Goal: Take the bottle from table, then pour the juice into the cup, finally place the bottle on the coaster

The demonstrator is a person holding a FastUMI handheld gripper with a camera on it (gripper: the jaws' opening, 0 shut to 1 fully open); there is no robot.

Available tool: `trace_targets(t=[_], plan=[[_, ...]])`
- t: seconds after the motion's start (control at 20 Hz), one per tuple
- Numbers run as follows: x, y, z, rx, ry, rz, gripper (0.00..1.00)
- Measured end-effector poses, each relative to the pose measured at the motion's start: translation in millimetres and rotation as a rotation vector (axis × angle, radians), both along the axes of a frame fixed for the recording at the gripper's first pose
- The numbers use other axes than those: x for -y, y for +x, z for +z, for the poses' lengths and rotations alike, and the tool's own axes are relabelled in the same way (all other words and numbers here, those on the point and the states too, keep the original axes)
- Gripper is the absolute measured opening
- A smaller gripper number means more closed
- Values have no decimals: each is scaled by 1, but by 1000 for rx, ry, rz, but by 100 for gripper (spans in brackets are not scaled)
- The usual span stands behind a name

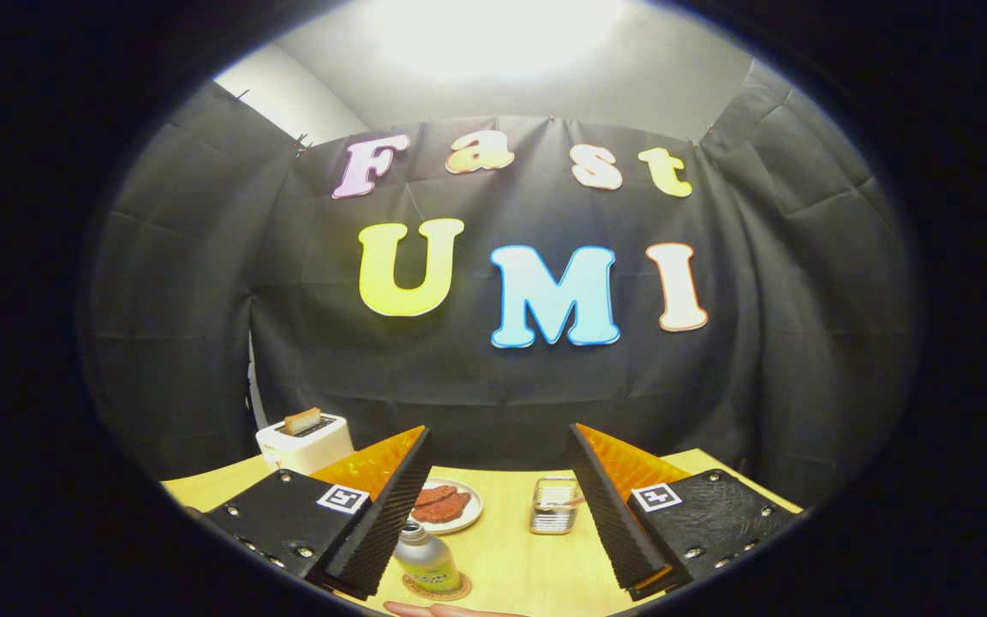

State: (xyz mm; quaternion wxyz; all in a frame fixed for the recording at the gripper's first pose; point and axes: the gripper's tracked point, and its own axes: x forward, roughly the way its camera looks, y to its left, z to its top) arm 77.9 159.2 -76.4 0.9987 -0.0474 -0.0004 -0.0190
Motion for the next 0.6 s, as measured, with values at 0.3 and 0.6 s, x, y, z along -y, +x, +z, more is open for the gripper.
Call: trace_targets(t=[0.3, 0.6], plan=[[18, -24, 27, 14, -43, -13, 96], [26, -40, 35, 1, -38, 24, 96]])
